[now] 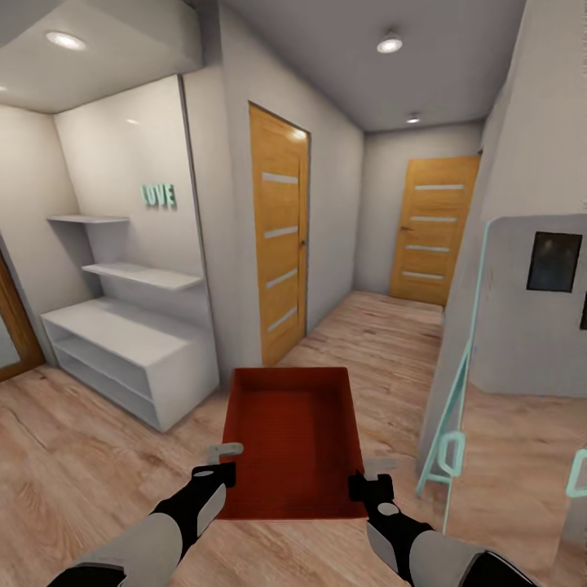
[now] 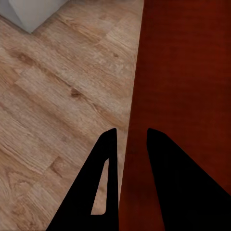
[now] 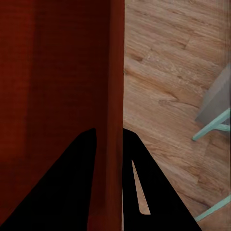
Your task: Move the two storage containers from the living room to the garage. In the garage, place one container on the floor and stack the other container on top of it (either order is fine).
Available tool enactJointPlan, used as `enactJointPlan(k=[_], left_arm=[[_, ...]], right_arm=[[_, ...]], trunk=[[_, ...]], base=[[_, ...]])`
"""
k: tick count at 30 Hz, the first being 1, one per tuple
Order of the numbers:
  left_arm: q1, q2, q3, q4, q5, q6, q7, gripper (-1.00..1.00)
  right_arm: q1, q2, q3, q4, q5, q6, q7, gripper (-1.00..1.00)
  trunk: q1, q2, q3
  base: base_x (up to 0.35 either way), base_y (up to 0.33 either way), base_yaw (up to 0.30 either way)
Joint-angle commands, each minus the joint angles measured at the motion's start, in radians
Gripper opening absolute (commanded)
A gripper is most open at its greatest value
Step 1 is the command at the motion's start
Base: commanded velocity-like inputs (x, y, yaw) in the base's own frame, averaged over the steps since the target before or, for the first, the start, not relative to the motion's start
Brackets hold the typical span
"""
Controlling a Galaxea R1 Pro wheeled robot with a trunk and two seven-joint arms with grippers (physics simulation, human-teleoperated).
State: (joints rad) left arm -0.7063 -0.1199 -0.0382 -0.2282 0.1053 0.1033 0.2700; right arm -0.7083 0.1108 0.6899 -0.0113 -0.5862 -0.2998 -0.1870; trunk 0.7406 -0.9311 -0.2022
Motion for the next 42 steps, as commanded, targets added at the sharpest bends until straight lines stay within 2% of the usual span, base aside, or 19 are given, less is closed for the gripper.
enactJointPlan(k=[1, 42], left_arm=[[-0.001, 0.022, 0.037, -0.005, 0.043, 0.007, 0.008, -1.00], [-0.001, 0.022, 0.037, -0.005, 0.044, 0.007, 0.008, -1.00]], right_arm=[[0.000, 0.000, -0.024, -0.001, 0.000, -0.001, -0.002, -1.00], [0.000, 0.000, -0.025, -0.001, 0.000, -0.001, -0.002, -1.00]], trunk=[[0.001, -0.001, -0.001], [0.001, -0.001, -0.001]], base=[[0.322, 0.134, -0.245], [0.322, 0.148, -0.251]])
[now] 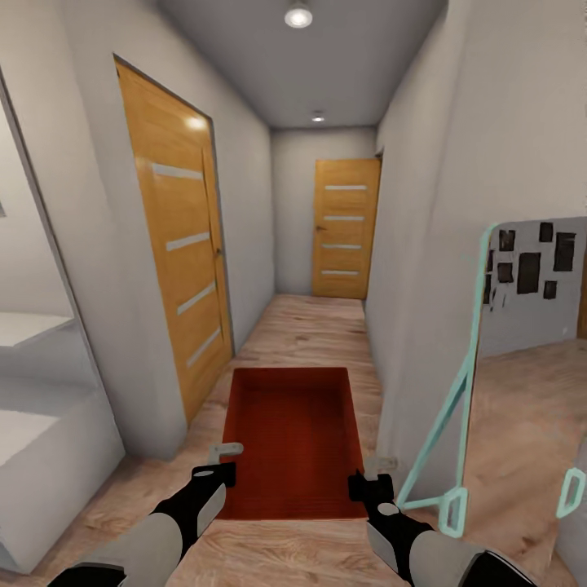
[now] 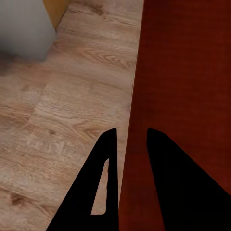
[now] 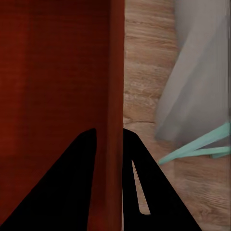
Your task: Move the two storage containers from the living room to the garage. In the garage, place one container on the floor and stack the other container on top of it (either order is fine).
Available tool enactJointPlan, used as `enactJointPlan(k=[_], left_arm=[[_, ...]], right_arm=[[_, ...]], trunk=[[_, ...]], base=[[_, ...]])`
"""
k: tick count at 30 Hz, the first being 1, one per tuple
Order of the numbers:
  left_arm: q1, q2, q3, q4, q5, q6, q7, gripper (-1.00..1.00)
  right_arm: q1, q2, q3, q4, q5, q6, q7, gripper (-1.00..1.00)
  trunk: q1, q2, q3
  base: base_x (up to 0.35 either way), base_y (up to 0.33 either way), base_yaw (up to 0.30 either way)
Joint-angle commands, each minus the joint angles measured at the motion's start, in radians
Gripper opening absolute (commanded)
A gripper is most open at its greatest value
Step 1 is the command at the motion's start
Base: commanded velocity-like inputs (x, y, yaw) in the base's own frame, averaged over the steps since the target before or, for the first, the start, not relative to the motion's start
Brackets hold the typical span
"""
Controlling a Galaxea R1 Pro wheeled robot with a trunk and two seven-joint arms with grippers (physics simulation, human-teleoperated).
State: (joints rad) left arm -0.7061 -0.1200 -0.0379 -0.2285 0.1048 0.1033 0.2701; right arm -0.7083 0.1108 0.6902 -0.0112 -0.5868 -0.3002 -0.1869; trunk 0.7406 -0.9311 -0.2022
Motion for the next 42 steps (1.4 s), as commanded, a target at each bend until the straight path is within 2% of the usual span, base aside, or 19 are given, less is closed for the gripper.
enactJointPlan(k=[1, 6, 28, 42], left_arm=[[-0.001, 0.021, 0.036, -0.005, 0.045, 0.007, 0.008, -1.00], [-0.001, 0.022, 0.036, -0.005, 0.044, 0.007, 0.008, -1.00], [-0.001, 0.021, 0.036, -0.005, 0.044, 0.007, 0.008, -1.00], [-0.001, 0.021, 0.036, -0.005, 0.044, 0.007, 0.008, -1.00]], right_arm=[[0.000, 0.000, -0.025, -0.001, 0.001, -0.001, -0.002, -1.00], [0.000, 0.000, -0.026, -0.001, 0.001, -0.001, -0.003, -1.00], [0.000, 0.000, -0.026, -0.001, 0.001, 0.000, -0.003, -1.00], [0.000, 0.000, -0.026, -0.001, 0.001, -0.001, -0.003, -1.00]], trunk=[[0.001, -0.001, -0.001], [0.001, -0.001, -0.001], [0.001, -0.001, -0.001], [0.001, -0.001, -0.001]], base=[[0.322, 0.152, -0.252], [0.322, 0.152, -0.194], [0.322, 0.152, -0.010], [0.322, 0.152, -0.203]])
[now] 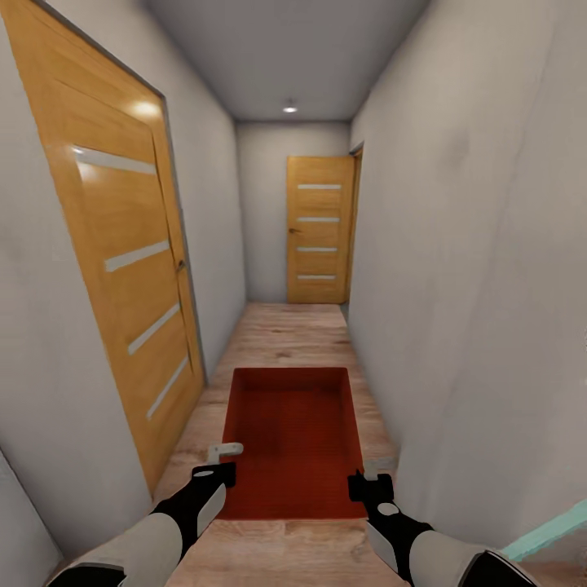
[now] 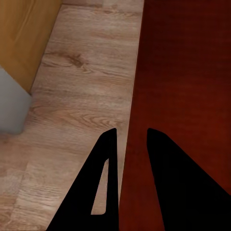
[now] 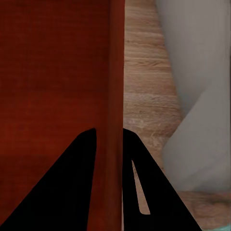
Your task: Move the two storage containers from the living room to the garage. In the garage, place one container on the floor and stack the other container on top of it (either order is fine).
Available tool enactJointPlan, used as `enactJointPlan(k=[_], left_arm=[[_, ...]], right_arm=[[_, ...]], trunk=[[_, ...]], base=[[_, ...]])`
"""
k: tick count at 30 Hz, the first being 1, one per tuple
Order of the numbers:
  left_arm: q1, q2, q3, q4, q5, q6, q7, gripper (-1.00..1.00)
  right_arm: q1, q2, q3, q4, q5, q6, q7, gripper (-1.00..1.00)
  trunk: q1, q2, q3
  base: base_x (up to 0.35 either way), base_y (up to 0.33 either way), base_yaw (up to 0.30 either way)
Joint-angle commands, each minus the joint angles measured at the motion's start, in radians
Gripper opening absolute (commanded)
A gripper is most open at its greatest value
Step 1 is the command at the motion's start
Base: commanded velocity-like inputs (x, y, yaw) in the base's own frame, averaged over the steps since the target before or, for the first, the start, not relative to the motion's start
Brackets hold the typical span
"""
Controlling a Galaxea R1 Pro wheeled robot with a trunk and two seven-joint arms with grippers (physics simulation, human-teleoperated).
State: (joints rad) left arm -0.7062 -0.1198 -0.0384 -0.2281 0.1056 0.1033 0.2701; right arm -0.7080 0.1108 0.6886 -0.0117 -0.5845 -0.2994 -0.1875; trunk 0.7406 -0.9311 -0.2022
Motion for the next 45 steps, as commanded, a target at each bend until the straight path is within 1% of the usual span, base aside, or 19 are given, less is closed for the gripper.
enactJointPlan(k=[1, 6, 9, 32, 45], left_arm=[[-0.001, 0.021, 0.037, -0.005, 0.043, 0.007, 0.008, -1.00], [-0.001, 0.021, 0.037, -0.005, 0.043, 0.007, 0.008, -1.00], [-0.001, 0.021, 0.037, -0.005, 0.043, 0.007, 0.008, -1.00], [-0.001, 0.022, 0.037, -0.005, 0.043, 0.007, 0.008, -1.00], [-0.001, 0.022, 0.037, -0.004, 0.043, 0.007, 0.008, -1.00]], right_arm=[[0.000, 0.000, -0.024, -0.001, -0.001, -0.001, -0.003, -1.00], [-0.001, 0.000, -0.024, -0.001, -0.001, -0.001, -0.003, -1.00], [-0.001, 0.000, -0.024, -0.001, -0.001, -0.001, -0.003, -1.00], [-0.001, 0.000, -0.024, -0.001, -0.001, -0.001, -0.002, -1.00], [-0.001, 0.000, -0.024, -0.001, -0.001, -0.001, -0.002, -1.00]], trunk=[[0.001, -0.001, -0.001], [0.001, -0.001, -0.001], [0.001, -0.001, -0.001], [0.001, -0.001, -0.001], [0.001, -0.001, -0.001]], base=[[0.322, 0.152, -0.240], [0.322, 0.152, -0.232], [0.322, 0.152, -0.077], [0.322, 0.133, -0.003], [0.322, 0.017, 0.000]])
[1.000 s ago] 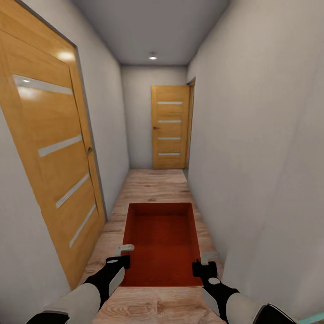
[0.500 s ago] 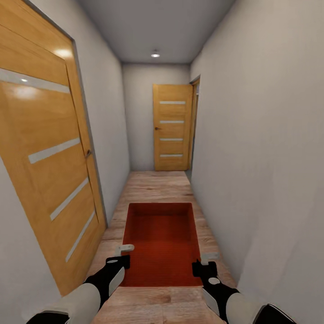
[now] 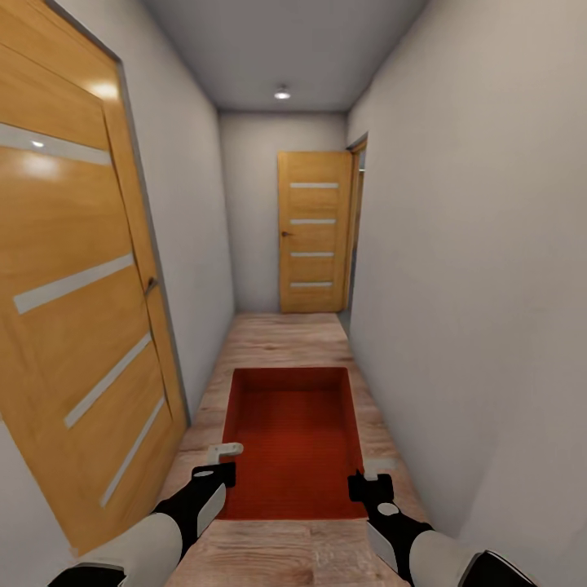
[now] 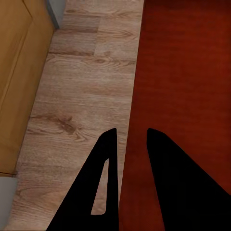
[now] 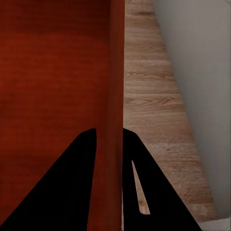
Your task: Move the two storage containers from the living room to the garage. In the garage, place one container on the floor and stack the other container on top of it (either order is fine).
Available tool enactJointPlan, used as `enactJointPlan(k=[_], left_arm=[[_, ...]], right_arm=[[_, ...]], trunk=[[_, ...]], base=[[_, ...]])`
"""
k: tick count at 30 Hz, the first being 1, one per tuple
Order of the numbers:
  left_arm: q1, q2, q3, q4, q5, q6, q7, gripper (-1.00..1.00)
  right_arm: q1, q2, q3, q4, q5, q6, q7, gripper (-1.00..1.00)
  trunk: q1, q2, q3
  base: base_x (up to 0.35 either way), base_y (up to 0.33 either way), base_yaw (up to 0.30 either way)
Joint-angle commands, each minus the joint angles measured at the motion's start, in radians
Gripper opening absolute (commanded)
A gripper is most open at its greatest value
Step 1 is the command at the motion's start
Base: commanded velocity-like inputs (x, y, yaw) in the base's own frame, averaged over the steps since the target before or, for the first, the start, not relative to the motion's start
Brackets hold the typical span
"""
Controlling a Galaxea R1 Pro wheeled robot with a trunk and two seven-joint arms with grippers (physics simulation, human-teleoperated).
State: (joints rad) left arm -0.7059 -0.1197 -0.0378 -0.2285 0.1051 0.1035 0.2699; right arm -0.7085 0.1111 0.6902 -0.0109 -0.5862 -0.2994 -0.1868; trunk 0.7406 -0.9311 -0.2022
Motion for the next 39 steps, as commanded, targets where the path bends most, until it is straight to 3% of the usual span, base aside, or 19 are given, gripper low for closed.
enactJointPlan(k=[1, 39], left_arm=[[-0.001, 0.022, 0.036, -0.004, 0.044, 0.007, 0.008, -1.00], [-0.002, 0.032, 0.036, -0.018, 0.042, 0.005, 0.006, -1.00]], right_arm=[[0.000, -0.001, -0.025, -0.001, 0.000, 0.000, -0.002, -1.00], [0.000, -0.001, -0.026, -0.001, -0.001, -0.001, -0.003, -1.00]], trunk=[[0.001, -0.001, -0.001], [0.001, -0.001, -0.001]], base=[[0.322, 0.000, 0.000], [0.322, 0.000, 0.000]])
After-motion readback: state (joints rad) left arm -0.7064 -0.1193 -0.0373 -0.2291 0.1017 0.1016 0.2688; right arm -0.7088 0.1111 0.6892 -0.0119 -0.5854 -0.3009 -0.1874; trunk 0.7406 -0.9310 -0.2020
